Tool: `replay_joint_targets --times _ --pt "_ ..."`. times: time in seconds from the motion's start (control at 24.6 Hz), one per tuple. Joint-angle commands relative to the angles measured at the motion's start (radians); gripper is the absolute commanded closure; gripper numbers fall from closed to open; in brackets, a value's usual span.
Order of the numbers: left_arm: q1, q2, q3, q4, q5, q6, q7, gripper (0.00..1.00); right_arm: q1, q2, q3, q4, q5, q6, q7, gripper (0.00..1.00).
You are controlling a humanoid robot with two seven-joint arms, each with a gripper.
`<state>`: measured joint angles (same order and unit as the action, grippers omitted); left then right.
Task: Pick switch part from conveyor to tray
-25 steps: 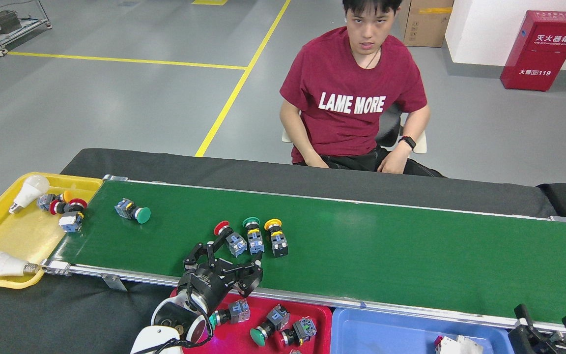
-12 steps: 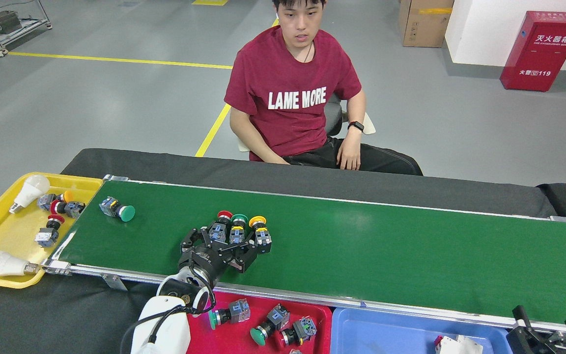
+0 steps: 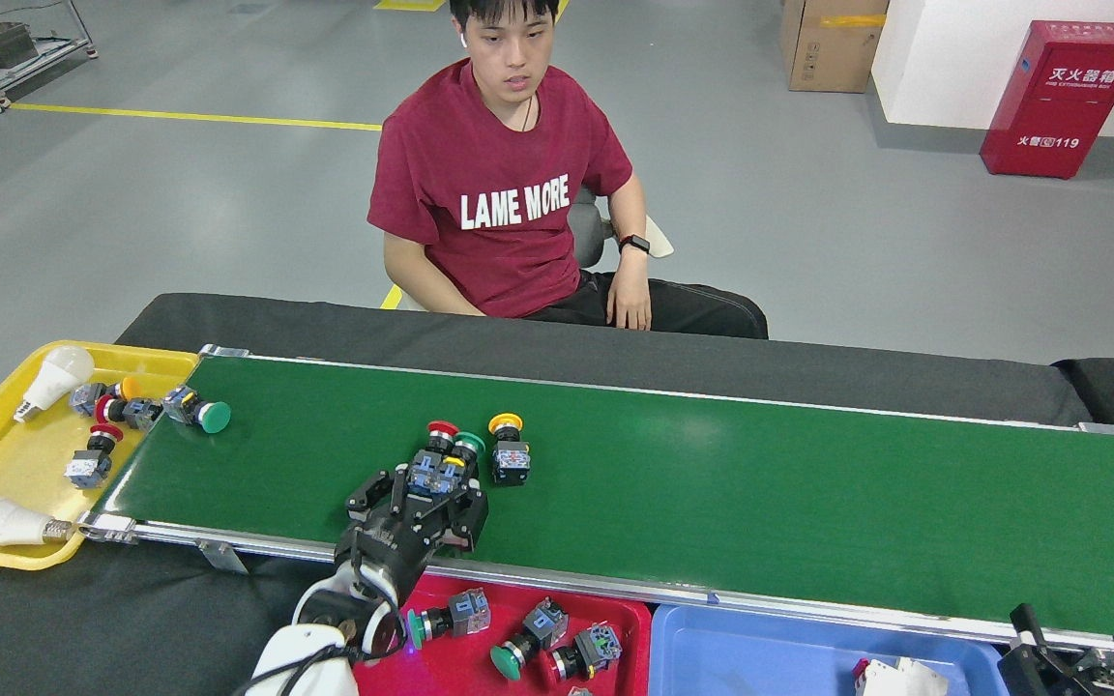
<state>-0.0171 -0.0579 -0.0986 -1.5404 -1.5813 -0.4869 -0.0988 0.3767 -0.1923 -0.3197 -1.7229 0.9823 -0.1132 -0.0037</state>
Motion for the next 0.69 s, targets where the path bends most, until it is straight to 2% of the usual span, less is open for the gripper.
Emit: replay_joint_targets --times 0.0,0.04,0.12,0.16,0.2,0.37,0.45,0.57,0.65 --pt "0.08 0.004 -0.001 -0.142 0.001 -0.199 -0.002 0.93 -0.009 -0.006 -0.004 -0.007 0.001 0.001 -0.006 0.04" --pt "0.132 0.004 -0.003 -0.196 -0.002 -0.286 -0.005 0.87 -0.01 -0.006 -0.004 -0.007 -0.001 0.0 -0.007 0.04" --pt "0.207 0.006 0.011 -0.239 -0.002 -0.298 -0.021 0.46 -0.013 -0.009 -0.004 -0.007 -0.001 0.0 -0.006 0.04" --pt "0.224 0.004 0.014 -0.239 -0.003 -0.298 -0.028 0.13 -0.013 -0.007 -0.004 -0.009 0.001 0.0 -0.006 0.04" --pt "0.233 0.0 0.016 -0.239 -0.003 -0.298 -0.028 0.0 -0.015 -0.006 -0.004 -0.009 0.001 0.0 -0.006 0.04" --pt "0.24 0.001 0.066 -0.239 0.006 -0.298 -0.027 0.0 -0.013 -0.004 -0.004 -0.009 0.001 0.0 -0.006 0.04" --pt "0.24 -0.003 0.128 -0.239 0.006 -0.298 -0.024 0.0 -0.013 -0.006 -0.004 -0.011 0.001 0.0 -0.006 0.04" --pt "0.227 -0.04 0.29 -0.239 0.009 -0.298 -0.024 0.0 -0.015 -0.004 -0.004 -0.012 0.001 0.0 -0.006 0.04" --pt "0.223 -0.03 0.384 -0.23 0.007 -0.185 -0.024 0.0 -0.018 -0.007 -0.004 -0.012 0.001 -0.002 -0.006 0.04"
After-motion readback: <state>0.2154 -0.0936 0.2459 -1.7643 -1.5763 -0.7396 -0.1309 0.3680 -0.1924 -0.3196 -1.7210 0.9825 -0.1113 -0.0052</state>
